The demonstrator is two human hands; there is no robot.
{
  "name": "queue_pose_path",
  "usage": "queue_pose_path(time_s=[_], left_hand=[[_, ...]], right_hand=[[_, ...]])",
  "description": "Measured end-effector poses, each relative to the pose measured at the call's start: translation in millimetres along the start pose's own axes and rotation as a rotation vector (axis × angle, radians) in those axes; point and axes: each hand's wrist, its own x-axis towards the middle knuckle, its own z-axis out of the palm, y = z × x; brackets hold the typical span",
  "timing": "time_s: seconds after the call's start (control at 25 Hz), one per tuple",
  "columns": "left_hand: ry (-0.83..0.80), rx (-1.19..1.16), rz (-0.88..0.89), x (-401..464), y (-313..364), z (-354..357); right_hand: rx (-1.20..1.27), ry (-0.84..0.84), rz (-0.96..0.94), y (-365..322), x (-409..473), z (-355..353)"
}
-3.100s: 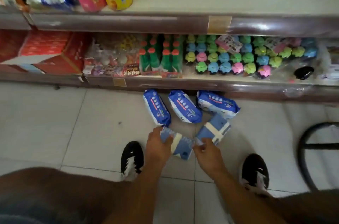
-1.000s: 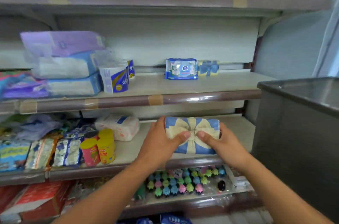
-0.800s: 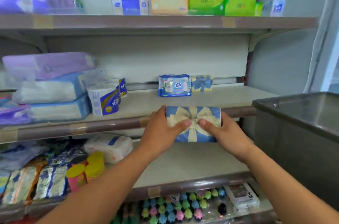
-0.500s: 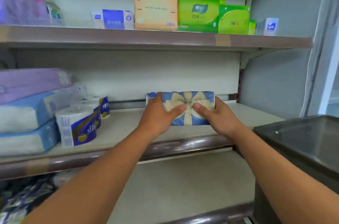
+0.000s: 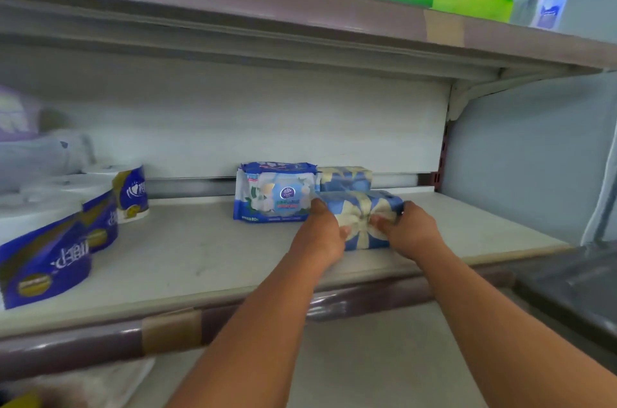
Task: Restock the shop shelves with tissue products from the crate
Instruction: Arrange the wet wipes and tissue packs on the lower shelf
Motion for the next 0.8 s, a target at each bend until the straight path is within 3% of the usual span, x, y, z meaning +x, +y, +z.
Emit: queue_pose_path(time_s=[0.56, 0.8], left_hand=[[0.014, 0.379, -0.053, 65, 16, 14], [0.077, 0.34, -0.066, 83, 10, 26]], right_hand=[[-0.1, 0.013, 0.103, -1, 76, 25], [-0.052, 0.075, 0.104, 3, 90, 35]])
